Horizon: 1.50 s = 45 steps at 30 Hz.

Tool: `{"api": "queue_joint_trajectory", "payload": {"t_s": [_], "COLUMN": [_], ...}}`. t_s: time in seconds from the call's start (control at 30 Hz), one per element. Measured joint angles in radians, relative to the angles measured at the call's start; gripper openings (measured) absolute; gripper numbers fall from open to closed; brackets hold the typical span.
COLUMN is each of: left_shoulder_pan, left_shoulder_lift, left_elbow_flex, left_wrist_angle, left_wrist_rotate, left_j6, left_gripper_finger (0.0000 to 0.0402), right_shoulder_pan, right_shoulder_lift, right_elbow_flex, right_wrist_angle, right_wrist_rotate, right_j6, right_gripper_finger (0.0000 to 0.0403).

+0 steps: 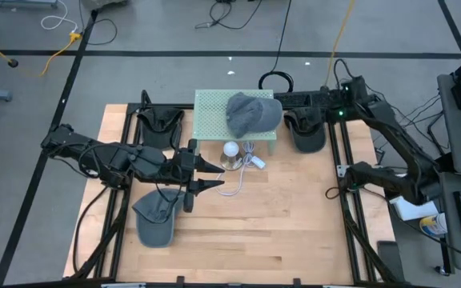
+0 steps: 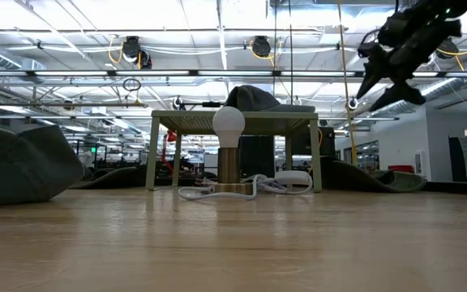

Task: Pick & Place hat
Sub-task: Put the right black cap on the shelf

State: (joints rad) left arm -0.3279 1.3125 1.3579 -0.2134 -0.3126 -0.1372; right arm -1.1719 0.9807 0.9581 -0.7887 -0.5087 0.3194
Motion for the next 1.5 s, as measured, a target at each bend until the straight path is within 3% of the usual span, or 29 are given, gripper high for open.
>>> {"api": "queue_joint_trajectory", "payload": {"t_s": [0.13, 0.3, 0.77, 1.13, 1.3, 1.5], "left_shoulder_pan": [0.000, 0.000, 0.000, 0.000, 0.000, 0.000], "left_shoulder_lift": [0.000, 0.000, 0.000, 0.000, 0.000, 0.000], "left_elbow_flex": [0.000, 0.000, 0.000, 0.000, 0.000, 0.000], "left_wrist_angle": [0.000, 0.000, 0.000, -0.002, -0.011, -0.046], "left_wrist_rotate": [0.000, 0.000, 0.000, 0.032, 0.061, 0.061], "left_j6": [0.002, 0.010, 0.003, 0.000, -0.004, -0.023], "left_gripper_finger": [0.0145, 0.0145, 0.0145, 0.0145, 0.0145, 0.0145], "right_shoulder_pan": [0.083, 0.197, 0.524, 0.688, 0.751, 0.844], "right_shoulder_lift": [-0.078, -0.121, -0.074, 0.057, 0.110, 0.139], "right_elbow_flex": [0.000, 0.000, 0.000, 0.000, 0.000, -0.014], "right_wrist_angle": [-0.091, -0.154, -0.180, -0.089, -0.083, -0.054], "right_wrist_rotate": [0.181, 0.321, 0.556, 0.601, 0.696, 0.881], "right_j6": [0.022, 0.090, 0.309, 0.412, 0.421, 0.371], "right_gripper_finger": [0.0210, 0.0210, 0.0210, 0.0210, 0.0210, 0.0210]}}
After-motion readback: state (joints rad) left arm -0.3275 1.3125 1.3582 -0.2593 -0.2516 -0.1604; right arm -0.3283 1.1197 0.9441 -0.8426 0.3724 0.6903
